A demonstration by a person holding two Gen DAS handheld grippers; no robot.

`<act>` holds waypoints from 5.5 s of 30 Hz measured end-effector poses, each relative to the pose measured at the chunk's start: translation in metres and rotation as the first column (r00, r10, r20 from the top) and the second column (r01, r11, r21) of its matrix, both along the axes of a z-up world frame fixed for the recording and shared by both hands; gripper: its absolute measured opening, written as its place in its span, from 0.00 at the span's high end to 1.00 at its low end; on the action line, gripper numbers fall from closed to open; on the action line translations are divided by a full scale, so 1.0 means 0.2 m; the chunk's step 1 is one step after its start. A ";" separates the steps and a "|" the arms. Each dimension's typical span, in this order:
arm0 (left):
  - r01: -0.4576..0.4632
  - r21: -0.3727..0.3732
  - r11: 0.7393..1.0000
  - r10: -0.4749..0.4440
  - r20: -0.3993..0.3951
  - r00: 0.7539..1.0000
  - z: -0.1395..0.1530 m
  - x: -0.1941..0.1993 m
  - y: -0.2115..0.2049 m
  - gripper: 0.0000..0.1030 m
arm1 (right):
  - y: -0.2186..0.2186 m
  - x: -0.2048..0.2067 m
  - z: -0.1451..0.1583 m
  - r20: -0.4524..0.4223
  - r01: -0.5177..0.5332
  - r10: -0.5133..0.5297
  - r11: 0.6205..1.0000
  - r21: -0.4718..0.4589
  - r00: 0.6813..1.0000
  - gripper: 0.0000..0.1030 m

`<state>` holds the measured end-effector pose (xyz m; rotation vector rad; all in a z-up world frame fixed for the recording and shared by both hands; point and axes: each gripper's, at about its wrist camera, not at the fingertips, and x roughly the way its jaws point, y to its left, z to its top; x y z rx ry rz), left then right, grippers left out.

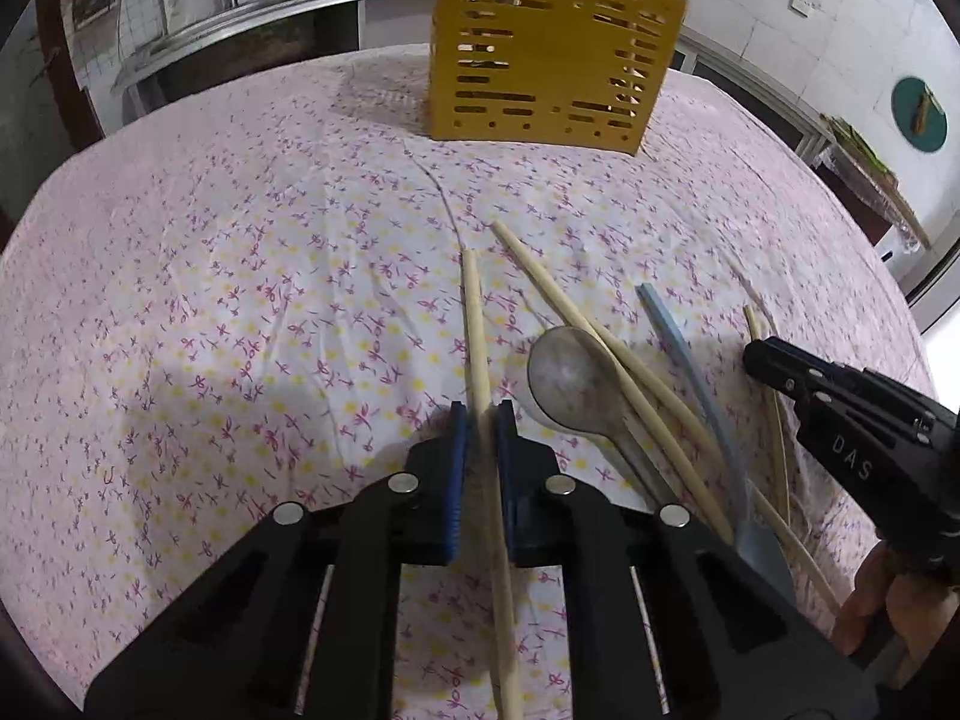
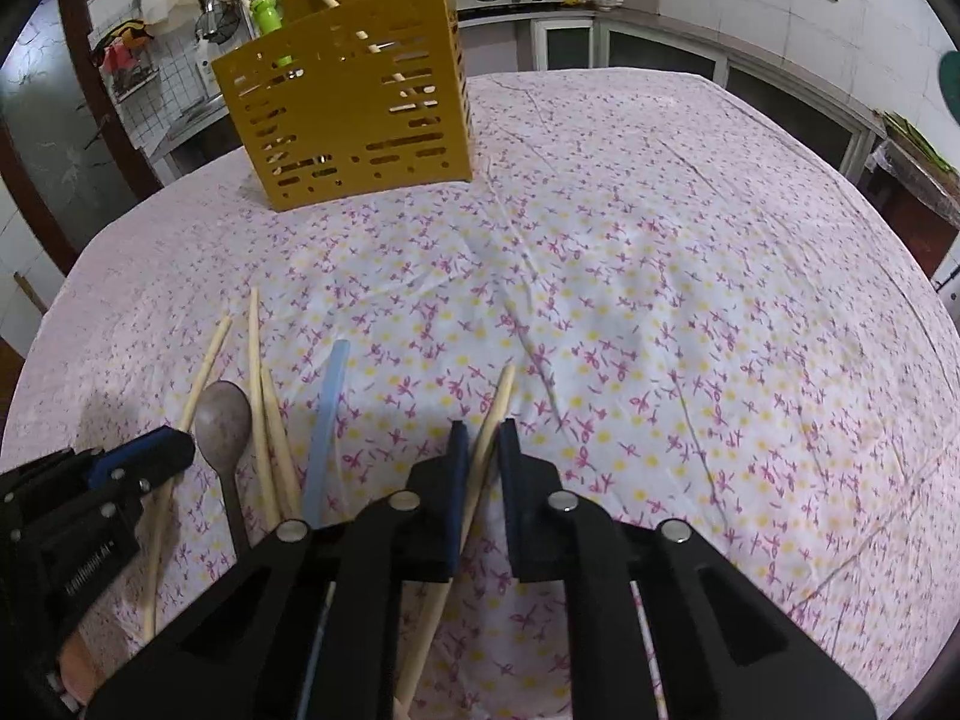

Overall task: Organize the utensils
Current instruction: 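Grasp a wooden chopstick with the left tool while the right tool grasps another chopstick, then carry both chopsticks over the yellow caddy and open both tools to drop them in, then move both open tools back toward the remaining utensils on the cloth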

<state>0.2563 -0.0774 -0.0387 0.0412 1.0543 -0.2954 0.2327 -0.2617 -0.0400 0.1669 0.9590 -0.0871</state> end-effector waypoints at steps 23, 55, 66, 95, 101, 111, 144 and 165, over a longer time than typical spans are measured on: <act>0.013 0.041 0.999 -0.010 -0.058 0.998 0.01 0.23 0.00 0.95 | 0.01 0.12 0.07 -0.013 -0.148 0.148 0.989 -0.020 0.989 0.91; 0.012 -0.171 0.985 0.055 0.381 0.923 0.74 0.18 0.07 0.96 | -0.21 0.12 0.68 0.510 -0.078 0.026 0.994 0.080 0.860 0.94; 0.059 -0.217 0.974 0.079 0.576 0.813 1.09 0.46 -0.08 0.96 | -0.22 0.34 1.05 0.643 -0.111 0.046 0.992 0.061 0.765 0.94; 0.045 -0.234 0.971 0.109 0.604 0.790 0.72 1.01 -0.18 0.96 | -0.18 0.81 0.73 0.517 -0.123 0.114 0.992 -0.019 0.848 0.94; 0.028 -0.179 0.983 0.082 0.577 0.812 0.64 0.93 -0.16 0.93 | -0.15 0.78 0.72 0.531 -0.121 0.128 0.991 -0.047 0.838 0.93; -0.033 -0.200 0.979 0.139 0.546 0.826 0.78 0.59 0.07 0.13 | -0.17 0.53 0.83 0.538 -0.059 0.094 0.995 -0.083 0.837 0.45; -0.188 -0.004 0.982 0.188 0.086 0.978 0.11 0.02 0.28 0.05 | 0.09 -0.07 0.04 0.108 -0.266 0.272 0.961 -0.070 0.956 0.54; -0.216 0.018 0.976 0.215 0.049 0.975 0.07 0.02 0.34 0.05 | 0.22 -0.04 0.02 0.060 -0.349 0.353 0.935 -0.065 0.934 0.72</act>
